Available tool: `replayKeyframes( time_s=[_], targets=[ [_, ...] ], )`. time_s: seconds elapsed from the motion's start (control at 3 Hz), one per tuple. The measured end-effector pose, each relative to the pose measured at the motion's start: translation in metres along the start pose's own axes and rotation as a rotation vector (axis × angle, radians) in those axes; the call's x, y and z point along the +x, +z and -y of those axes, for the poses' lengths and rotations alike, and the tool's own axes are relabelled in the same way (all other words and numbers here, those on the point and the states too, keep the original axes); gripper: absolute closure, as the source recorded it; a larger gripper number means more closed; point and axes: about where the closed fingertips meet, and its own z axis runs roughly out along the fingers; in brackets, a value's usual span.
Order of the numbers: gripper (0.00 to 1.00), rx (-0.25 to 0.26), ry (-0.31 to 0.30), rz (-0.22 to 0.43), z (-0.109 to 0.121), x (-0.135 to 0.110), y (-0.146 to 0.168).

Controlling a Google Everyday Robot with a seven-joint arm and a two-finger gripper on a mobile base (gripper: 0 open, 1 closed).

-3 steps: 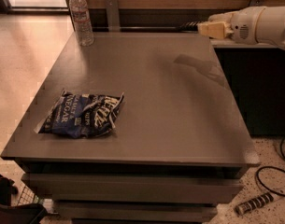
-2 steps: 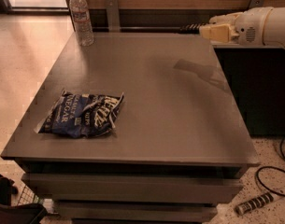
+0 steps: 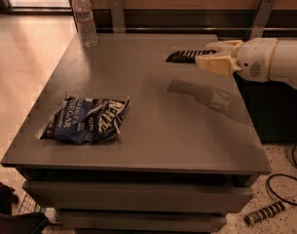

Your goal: Move rxbar chocolate near blue chip bag

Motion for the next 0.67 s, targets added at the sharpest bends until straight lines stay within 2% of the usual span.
replayKeyframes(
  time_s=[0.33, 0.67],
  targets=[
    [1.00, -0.096, -0.074, -0.029, -0.070, 0.018, 0.000],
    [1.00, -0.166, -0.159, -0.056, -0.125, 0.029, -0.005]
  ],
)
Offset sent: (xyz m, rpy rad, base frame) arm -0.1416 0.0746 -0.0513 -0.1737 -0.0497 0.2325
